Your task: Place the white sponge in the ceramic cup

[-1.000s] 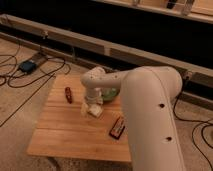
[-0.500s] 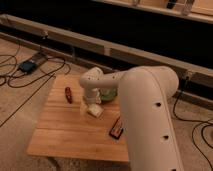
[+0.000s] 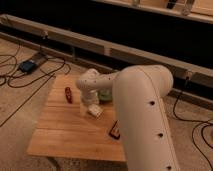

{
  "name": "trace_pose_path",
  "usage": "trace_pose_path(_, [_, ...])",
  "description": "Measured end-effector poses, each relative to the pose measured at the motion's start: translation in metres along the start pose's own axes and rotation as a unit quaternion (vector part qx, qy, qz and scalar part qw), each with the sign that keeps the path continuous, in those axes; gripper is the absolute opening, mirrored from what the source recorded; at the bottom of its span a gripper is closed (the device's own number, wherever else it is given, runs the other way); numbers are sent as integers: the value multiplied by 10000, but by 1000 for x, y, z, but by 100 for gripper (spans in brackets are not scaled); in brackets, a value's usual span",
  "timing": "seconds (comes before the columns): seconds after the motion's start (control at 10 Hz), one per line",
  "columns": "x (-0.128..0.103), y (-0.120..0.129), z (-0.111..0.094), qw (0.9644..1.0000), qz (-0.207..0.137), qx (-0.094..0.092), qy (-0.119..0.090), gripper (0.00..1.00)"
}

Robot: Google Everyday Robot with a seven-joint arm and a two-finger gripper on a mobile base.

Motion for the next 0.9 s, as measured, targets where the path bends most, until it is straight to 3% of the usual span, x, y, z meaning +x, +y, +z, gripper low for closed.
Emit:
trace_pose_path(0.3, [-3, 6, -1, 9999, -122, 50, 2, 25])
trace_pose_path(0.5, [-9, 16, -9, 9997, -234, -16, -78, 5])
trace_pose_path(0.7, [-16, 24, -24, 9991, -293, -175, -259, 0])
trace_pose_path(0.9, [-28, 29, -56, 9968, -235, -466, -605, 0])
